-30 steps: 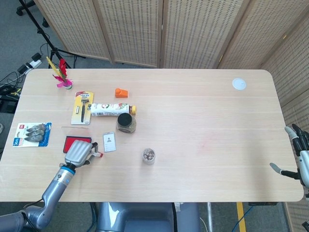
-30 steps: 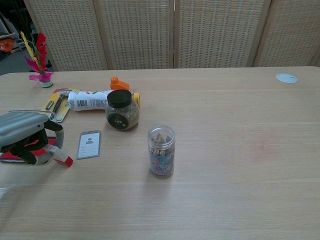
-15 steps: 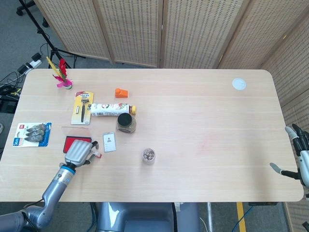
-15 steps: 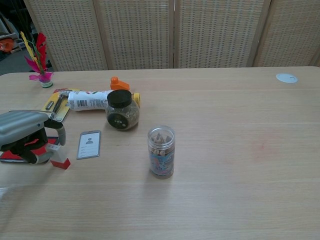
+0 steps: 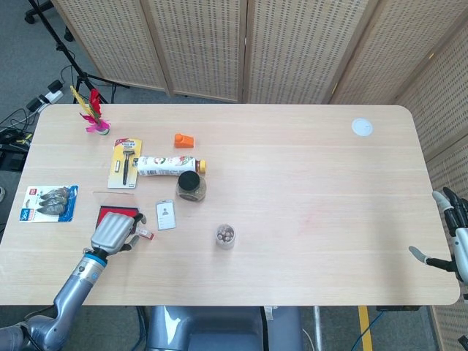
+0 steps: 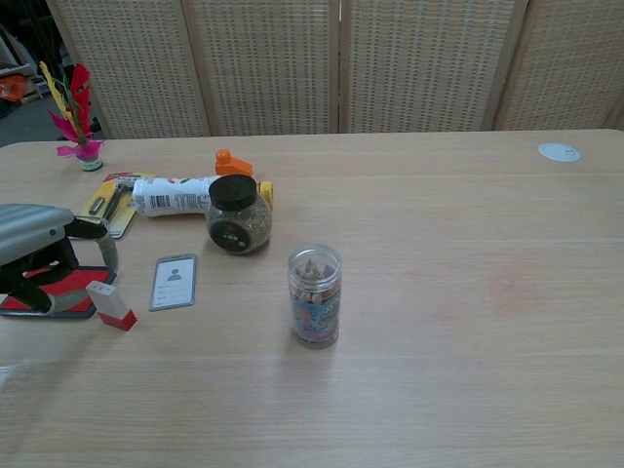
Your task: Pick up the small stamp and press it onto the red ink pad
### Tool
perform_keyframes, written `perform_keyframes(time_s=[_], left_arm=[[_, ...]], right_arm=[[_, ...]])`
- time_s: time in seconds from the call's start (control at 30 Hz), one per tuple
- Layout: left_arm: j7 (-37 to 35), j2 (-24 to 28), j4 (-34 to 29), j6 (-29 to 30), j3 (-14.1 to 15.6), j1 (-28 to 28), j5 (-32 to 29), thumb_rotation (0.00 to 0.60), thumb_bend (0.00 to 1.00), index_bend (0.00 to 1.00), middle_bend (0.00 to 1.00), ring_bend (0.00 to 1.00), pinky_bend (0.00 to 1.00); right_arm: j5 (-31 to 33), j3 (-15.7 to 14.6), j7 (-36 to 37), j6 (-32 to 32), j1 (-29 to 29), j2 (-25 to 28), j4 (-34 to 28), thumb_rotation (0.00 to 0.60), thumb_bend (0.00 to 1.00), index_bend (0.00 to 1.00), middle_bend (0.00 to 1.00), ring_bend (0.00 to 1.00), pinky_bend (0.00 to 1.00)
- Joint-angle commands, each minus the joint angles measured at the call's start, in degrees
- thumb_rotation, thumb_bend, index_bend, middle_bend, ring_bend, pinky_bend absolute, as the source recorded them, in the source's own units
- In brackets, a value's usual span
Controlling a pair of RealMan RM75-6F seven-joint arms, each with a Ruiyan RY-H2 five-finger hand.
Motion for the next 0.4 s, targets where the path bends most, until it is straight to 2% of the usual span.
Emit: perform_keyframes(time_s=[0.03,0.1,0.13,0.17,0.2,0.23,0.27,0.3,0.33,0.4], left_arm=[[-4.29,4.37,-4.44,6.96,-0.71,2.05,5.25,0.600,0.31,0.38,0.85,0.95,0.98],[-6.59,5.94,-5.27,9.99,-0.69,3.15,7.69,0.600,0.24,0.33,0.70,0.80,0.90],[-7.78,6.88,-5.63,11.78,-0.65,3.92,8.80,0.600,0.20,0.28,0.54,0.65,0.79],[-8.91,8.21,-6.16,13.67,-0.46,4.97,9.69,0.600,0.17,0.20,0.35,0.45,0.62],[-9.26,9.31,-6.69,14.69,-0.31,5.75,9.80,0.600,0.15,0.15,0.23,0.32,0.48],[-9.10,10.56,-7.38,16.31,-0.40,6.88,9.49,0.600,0.12,0.08,0.09,0.15,0.29],[-8.42,11.40,-7.85,18.22,-0.63,8.12,8.96,0.600,0.09,0.03,0.02,0.05,0.13],[-7.82,12.00,-8.04,19.95,-0.75,9.35,8.33,0.600,0.07,0.01,0.00,0.02,0.07],[-7.52,12.35,-8.21,21.16,-0.82,10.28,7.88,0.600,0.05,0.00,0.00,0.00,0.02],[-7.39,12.89,-8.10,23.45,-1.01,12.30,6.57,0.600,0.03,0.00,0.00,0.00,0.00]], right_arm=[[0.04,0.02,-0.02,0.00,0.00,0.00,0.00,0.600,0.00,0.01,0.00,0.00,0.00],[0.05,0.05,0.02,0.05,-0.01,0.01,-0.03,0.600,0.00,0.01,0.00,0.00,0.00],[0.02,0.07,0.02,0.12,-0.03,0.02,-0.05,0.600,0.00,0.01,0.00,0.00,0.00],[-0.04,0.07,-0.01,0.24,-0.07,0.01,-0.07,0.600,0.00,0.01,0.00,0.00,0.00],[-0.11,0.07,-0.01,0.32,-0.09,0.01,-0.12,0.600,0.00,0.01,0.00,0.00,0.00],[-0.24,0.04,0.01,0.42,-0.11,0.01,-0.20,0.600,0.00,0.01,0.00,0.00,0.00],[-0.40,0.01,-0.01,0.59,-0.16,0.00,-0.26,0.600,0.00,0.01,0.00,0.00,0.00],[-0.57,-0.01,-0.04,0.78,-0.21,-0.02,-0.32,0.600,0.00,0.01,0.00,0.00,0.00],[-0.72,-0.04,-0.06,0.93,-0.24,-0.05,-0.36,0.600,0.00,0.01,0.00,0.00,0.00],[-0.97,-0.11,-0.05,1.16,-0.32,-0.06,-0.36,0.600,0.00,0.01,0.00,0.00,0.00]])
